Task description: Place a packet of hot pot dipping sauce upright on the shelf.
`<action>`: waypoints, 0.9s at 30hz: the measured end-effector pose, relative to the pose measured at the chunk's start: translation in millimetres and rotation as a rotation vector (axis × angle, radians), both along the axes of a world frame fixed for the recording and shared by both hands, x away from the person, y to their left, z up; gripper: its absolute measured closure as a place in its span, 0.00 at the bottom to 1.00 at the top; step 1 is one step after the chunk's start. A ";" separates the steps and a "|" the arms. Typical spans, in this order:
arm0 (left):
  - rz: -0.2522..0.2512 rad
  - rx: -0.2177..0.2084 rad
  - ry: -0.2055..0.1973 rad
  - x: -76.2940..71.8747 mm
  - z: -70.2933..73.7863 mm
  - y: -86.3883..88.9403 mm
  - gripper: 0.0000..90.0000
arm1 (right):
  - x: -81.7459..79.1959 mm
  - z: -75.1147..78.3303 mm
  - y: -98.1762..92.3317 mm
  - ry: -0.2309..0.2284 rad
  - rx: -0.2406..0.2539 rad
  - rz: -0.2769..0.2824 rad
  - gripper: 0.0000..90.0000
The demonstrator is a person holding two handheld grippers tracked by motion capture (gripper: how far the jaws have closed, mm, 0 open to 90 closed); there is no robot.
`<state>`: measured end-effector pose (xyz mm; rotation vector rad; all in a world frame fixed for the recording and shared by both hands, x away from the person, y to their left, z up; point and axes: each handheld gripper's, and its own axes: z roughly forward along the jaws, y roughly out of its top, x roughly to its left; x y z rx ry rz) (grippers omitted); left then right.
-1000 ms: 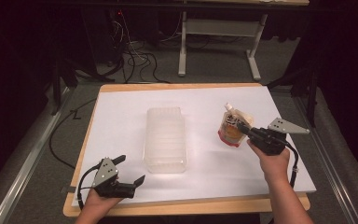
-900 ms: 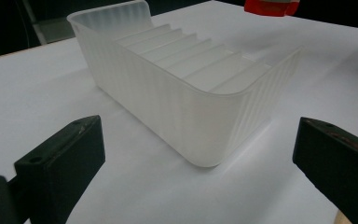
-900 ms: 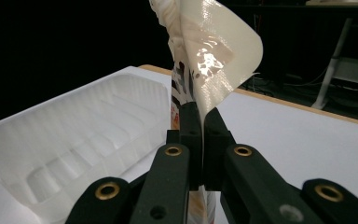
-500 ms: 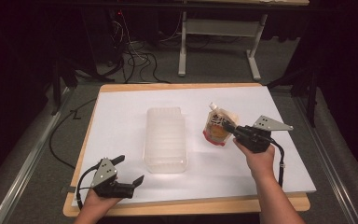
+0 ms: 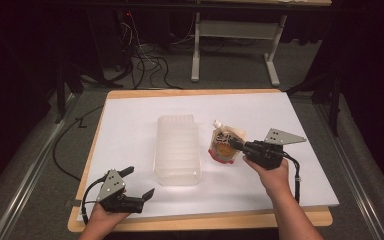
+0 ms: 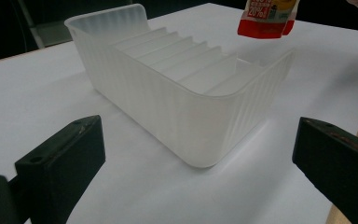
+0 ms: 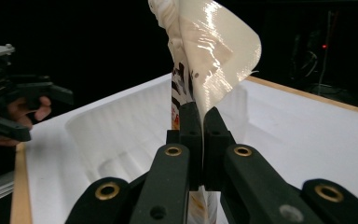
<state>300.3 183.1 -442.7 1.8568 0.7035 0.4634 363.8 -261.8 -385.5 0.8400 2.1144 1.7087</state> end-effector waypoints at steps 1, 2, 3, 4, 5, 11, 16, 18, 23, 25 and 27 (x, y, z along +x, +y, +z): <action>-0.001 0.000 0.000 -0.1 0.1 -0.2 0.03 | -0.8 0.0 1.9 0.002 0.002 0.013 1.00; 0.000 0.000 -0.001 -0.3 0.2 -0.5 0.03 | -1.6 0.1 3.9 0.004 0.000 0.026 1.00; 0.000 0.002 -0.002 -0.4 0.3 -0.6 0.03 | -2.1 0.3 6.0 0.002 -0.006 0.038 1.00; 0.000 0.001 -0.005 -0.6 0.4 -1.0 0.03 | -2.2 0.5 7.4 0.002 -0.008 0.048 1.00; -0.002 0.002 -0.006 -0.7 0.3 -1.3 0.03 | -2.3 0.5 9.2 0.005 -0.010 0.057 1.00; -0.002 0.004 -0.005 -0.3 -0.2 -0.9 0.03 | 1.8 0.0 17.1 0.009 -0.020 0.138 1.00; -0.001 0.002 -0.002 0.5 -0.7 -1.5 0.03 | 5.7 -0.1 24.0 0.024 -0.032 0.173 1.00; -0.002 0.001 0.001 0.9 -1.0 -1.7 0.03 | 8.0 0.0 27.4 0.031 -0.034 0.184 1.00; -0.001 -0.002 0.003 0.8 -1.1 -1.1 0.03 | 12.2 0.3 34.1 0.035 -0.046 0.196 1.00; -0.003 -0.001 0.002 0.7 -1.2 -1.0 0.03 | 13.0 0.3 36.2 0.038 -0.052 0.199 1.00; -0.003 -0.003 0.003 0.6 -1.3 -1.4 0.03 | 14.6 0.3 38.9 0.040 -0.054 0.205 1.00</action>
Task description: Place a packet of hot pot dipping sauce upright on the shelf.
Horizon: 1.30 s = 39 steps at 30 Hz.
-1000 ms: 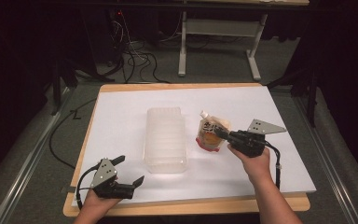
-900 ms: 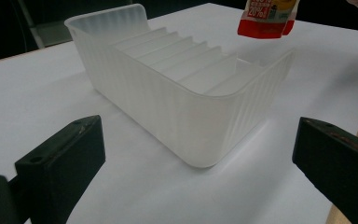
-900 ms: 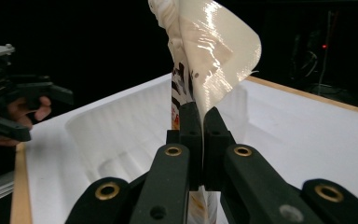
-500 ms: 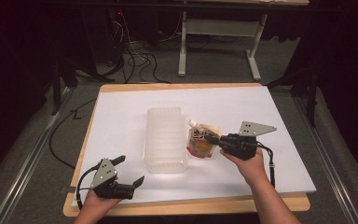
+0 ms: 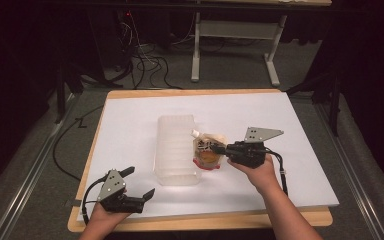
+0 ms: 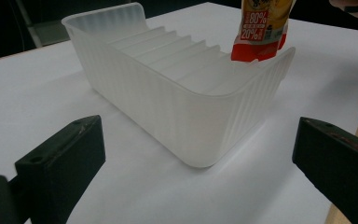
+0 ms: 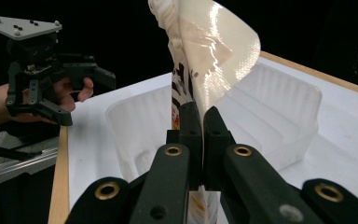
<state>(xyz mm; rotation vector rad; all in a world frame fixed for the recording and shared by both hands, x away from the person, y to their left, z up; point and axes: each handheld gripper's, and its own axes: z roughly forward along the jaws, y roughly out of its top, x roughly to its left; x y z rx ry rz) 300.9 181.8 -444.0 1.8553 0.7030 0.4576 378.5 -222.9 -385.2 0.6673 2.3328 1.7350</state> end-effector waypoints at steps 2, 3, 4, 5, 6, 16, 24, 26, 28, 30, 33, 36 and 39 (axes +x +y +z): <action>-0.002 0.005 0.001 0.1 0.1 -0.2 0.03 | 0.7 0.3 1.0 -0.002 -0.001 0.002 1.00; -0.003 0.007 0.002 0.1 0.0 -0.4 0.03 | 1.5 0.8 2.1 -0.004 -0.010 0.006 1.00; -0.007 0.008 0.002 0.4 -0.5 -1.1 0.03 | 2.7 1.4 4.1 -0.005 -0.023 0.006 1.00; -0.007 0.008 0.002 0.4 -0.5 -1.1 0.03 | 2.7 1.4 4.1 -0.005 -0.023 0.006 1.00; -0.006 0.009 0.002 0.6 -0.7 -1.5 0.03 | 4.3 1.4 6.4 -0.002 -0.029 0.011 1.00; -0.006 0.003 0.002 0.3 0.0 -0.2 0.03 | 6.7 2.8 16.6 0.004 -0.040 0.025 1.00; -0.005 -0.001 -0.001 -0.7 0.7 -0.3 0.03 | 9.4 3.6 31.0 -0.001 -0.058 0.043 1.00; -0.004 -0.001 0.000 -0.8 0.6 -0.3 0.03 | 10.2 3.6 33.9 0.001 -0.060 0.045 1.00; -0.007 -0.001 0.000 -0.8 0.4 -0.5 0.03 | 10.8 3.3 36.8 0.002 -0.061 0.048 1.00; -0.008 0.001 0.002 -0.7 0.3 -0.5 0.03 | 11.4 3.0 39.6 0.001 -0.061 0.049 1.00; -0.008 0.000 0.002 -0.7 0.3 -1.0 0.03 | 12.8 3.3 44.8 -0.005 -0.064 0.056 1.00; -0.010 0.001 0.002 -0.8 0.4 -1.6 0.03 | 13.2 2.5 48.4 -0.001 -0.061 0.058 1.00; -0.012 0.003 0.001 -1.4 0.8 -1.5 0.03 | 13.6 1.2 52.5 0.003 -0.054 0.059 1.00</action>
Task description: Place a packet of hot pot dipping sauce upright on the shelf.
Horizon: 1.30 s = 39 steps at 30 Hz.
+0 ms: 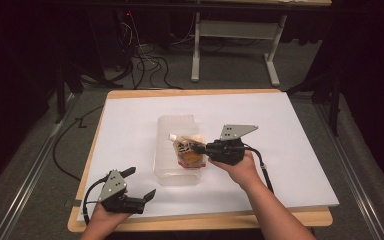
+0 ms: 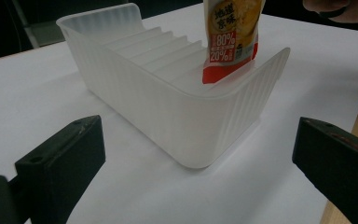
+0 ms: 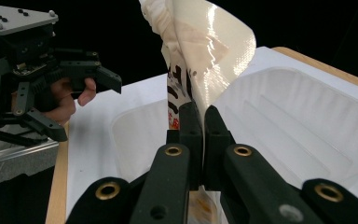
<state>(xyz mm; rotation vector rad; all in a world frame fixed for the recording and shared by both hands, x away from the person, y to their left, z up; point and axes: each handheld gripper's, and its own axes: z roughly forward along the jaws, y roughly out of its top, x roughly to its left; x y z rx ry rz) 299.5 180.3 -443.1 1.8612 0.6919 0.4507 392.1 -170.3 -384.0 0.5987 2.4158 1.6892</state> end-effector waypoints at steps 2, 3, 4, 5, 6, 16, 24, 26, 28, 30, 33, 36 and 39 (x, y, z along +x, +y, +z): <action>0.002 -0.002 -0.002 -0.1 0.1 0.4 0.03 | 1.0 -1.0 2.6 -0.001 0.003 0.002 1.00; 0.005 -0.003 -0.004 0.1 0.0 1.1 0.03 | 1.6 -1.7 5.5 0.004 0.006 0.004 1.00; 0.005 -0.003 -0.004 0.1 0.0 1.1 0.03 | 1.6 -1.7 5.5 0.004 0.006 0.004 1.00; 0.006 -0.004 -0.004 0.2 0.1 1.3 0.03 | 2.1 -2.1 7.1 0.002 0.009 0.005 1.00; 0.007 -0.005 -0.004 0.2 0.1 1.5 0.03 | 2.4 -2.2 8.4 0.004 0.007 0.005 1.00; 0.004 -0.005 -0.003 0.3 0.4 1.8 0.03 | 6.3 -3.9 21.9 0.006 0.001 0.016 1.00; 0.002 -0.007 -0.005 -0.2 0.4 2.0 0.03 | 8.1 -9.4 29.5 0.009 -0.006 0.015 1.00; 0.002 -0.007 -0.005 -0.1 0.4 1.8 0.03 | 7.9 -11.5 31.5 0.010 -0.015 0.015 1.00; 0.002 -0.007 -0.006 -0.1 0.4 1.7 0.03 | 7.8 -13.7 32.8 0.009 -0.018 0.014 1.00; 0.002 -0.007 -0.005 -0.2 0.5 1.8 0.03 | 7.6 -15.7 33.4 0.013 -0.019 0.011 1.00; 0.002 -0.006 -0.006 0.1 0.3 1.9 0.03 | 8.3 -19.1 33.6 0.017 -0.015 0.014 1.00; 0.003 -0.005 -0.007 0.1 0.1 1.8 0.03 | 8.2 -21.8 34.1 0.017 -0.026 0.012 1.00; 0.003 -0.005 -0.007 0.1 0.1 1.7 0.03 | 7.5 -25.8 35.4 0.019 -0.038 0.006 1.00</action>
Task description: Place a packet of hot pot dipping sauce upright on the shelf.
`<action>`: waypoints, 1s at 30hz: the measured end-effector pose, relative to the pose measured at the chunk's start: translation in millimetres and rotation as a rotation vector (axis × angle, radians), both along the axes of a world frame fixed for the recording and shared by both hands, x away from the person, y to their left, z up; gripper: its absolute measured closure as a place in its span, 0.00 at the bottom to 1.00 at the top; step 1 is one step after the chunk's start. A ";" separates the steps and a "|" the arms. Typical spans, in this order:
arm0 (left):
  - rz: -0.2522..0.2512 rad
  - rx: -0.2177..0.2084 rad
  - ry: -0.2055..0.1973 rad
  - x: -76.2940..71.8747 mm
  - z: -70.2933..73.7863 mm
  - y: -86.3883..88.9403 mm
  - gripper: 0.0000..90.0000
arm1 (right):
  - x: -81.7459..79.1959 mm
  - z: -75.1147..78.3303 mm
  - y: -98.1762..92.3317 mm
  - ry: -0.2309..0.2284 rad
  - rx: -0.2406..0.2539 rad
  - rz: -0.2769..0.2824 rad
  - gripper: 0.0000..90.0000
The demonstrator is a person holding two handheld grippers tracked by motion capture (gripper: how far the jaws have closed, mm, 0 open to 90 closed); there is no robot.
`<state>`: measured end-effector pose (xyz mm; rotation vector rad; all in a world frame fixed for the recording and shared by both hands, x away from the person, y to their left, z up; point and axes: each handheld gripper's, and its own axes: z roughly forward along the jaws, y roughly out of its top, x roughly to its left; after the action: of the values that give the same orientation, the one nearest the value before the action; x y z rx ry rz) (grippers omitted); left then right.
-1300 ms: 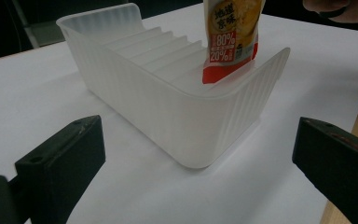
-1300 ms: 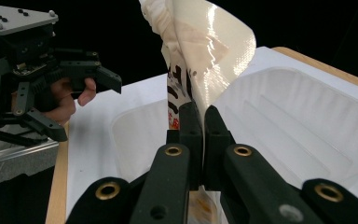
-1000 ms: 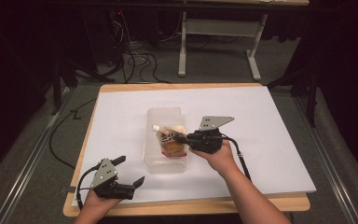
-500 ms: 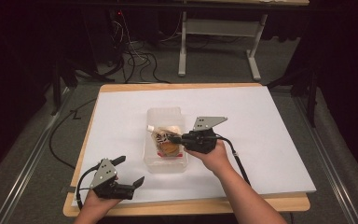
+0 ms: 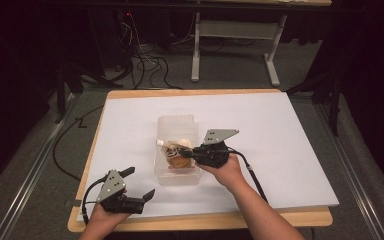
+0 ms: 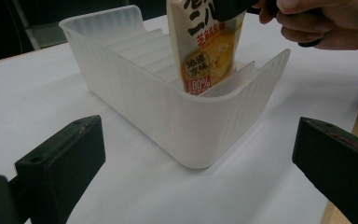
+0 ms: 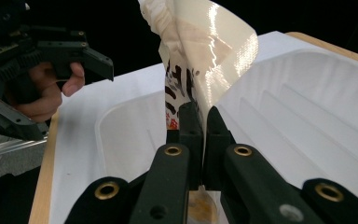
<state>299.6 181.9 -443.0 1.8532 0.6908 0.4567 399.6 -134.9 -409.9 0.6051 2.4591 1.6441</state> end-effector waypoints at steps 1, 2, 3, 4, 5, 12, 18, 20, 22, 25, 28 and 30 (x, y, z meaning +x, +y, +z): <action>0.000 0.001 0.000 -0.1 0.1 0.1 0.03 | -0.1 -1.2 0.1 0.000 -0.002 -0.001 1.00; 0.000 0.001 0.000 -0.1 0.1 0.1 0.03 | -0.3 -2.8 0.1 -0.001 -0.002 -0.005 1.00; 0.001 0.000 0.000 -0.1 0.2 0.1 0.03 | -1.1 -4.4 0.0 0.004 -0.001 -0.010 1.00; 0.000 0.000 0.001 -0.1 0.1 0.1 0.03 | -1.6 -5.9 -0.2 0.006 -0.002 -0.012 1.00; 0.000 -0.001 0.001 0.0 0.0 0.0 0.03 | -2.2 -7.3 -0.4 0.004 -0.004 -0.013 1.00; -0.001 0.002 0.001 -0.3 -0.1 -0.2 0.03 | -5.5 -15.8 -7.1 0.016 -0.016 -0.038 0.95; -0.004 0.004 0.004 -0.5 -0.1 -1.2 0.03 | -8.9 -16.2 -7.2 0.012 -0.031 -0.053 0.87; -0.004 0.005 0.004 -0.6 -0.1 -1.3 0.03 | -9.5 -15.9 -6.5 0.012 -0.028 -0.049 0.81; -0.003 0.007 0.004 -0.5 -0.3 -1.0 0.03 | -10.5 -15.2 -5.8 0.005 -0.032 -0.046 0.74; -0.003 0.005 0.004 -0.7 -0.2 -1.0 0.03 | -11.2 -14.7 -5.1 0.004 -0.027 -0.045 0.68; -0.003 0.005 0.003 -0.8 -0.2 -1.0 0.03 | -11.8 -13.9 -3.5 0.004 -0.025 -0.048 0.56; -0.004 0.005 0.003 -0.7 -0.2 -0.9 0.03 | -11.6 -13.9 -2.3 0.001 -0.018 -0.041 0.47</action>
<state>298.9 181.0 -443.2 1.8598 0.6888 0.4534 388.0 -137.2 -423.7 0.6498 2.4421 1.6054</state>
